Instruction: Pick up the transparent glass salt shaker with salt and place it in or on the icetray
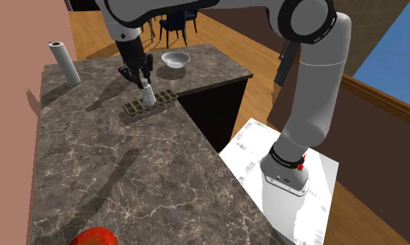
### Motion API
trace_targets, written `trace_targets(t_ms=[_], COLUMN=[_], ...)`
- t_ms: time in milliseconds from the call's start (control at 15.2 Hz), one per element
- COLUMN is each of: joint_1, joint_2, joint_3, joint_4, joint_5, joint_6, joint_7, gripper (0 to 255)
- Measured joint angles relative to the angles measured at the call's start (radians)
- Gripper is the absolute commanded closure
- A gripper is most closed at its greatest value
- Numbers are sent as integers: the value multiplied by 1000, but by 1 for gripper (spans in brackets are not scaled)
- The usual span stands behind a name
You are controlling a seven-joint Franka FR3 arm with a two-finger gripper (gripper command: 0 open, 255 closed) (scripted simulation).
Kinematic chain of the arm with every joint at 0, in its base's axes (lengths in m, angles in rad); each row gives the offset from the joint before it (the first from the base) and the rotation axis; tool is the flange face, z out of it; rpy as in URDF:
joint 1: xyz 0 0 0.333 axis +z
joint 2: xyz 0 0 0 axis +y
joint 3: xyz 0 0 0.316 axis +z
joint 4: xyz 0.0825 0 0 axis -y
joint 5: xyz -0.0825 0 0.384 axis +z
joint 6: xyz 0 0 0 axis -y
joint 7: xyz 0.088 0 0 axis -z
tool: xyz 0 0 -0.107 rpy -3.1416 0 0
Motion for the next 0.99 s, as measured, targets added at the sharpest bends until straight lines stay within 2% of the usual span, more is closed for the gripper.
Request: trace_targets(t_ms=[330,594,660,858,990], joint_1=[-24,-33,-20,-24,-33], joint_2=[110,217,268,297,286], joint_3=[-37,-66,-74,-81,-79], joint_4=[187,378,467,487,443], joint_5=[-42,-75,-90,-97,-94], joint_6=[-75,-154,-190,-182,-151], joint_7=[-84,-156,-170,-182,-180], gripper=[255,255,255,255,255])
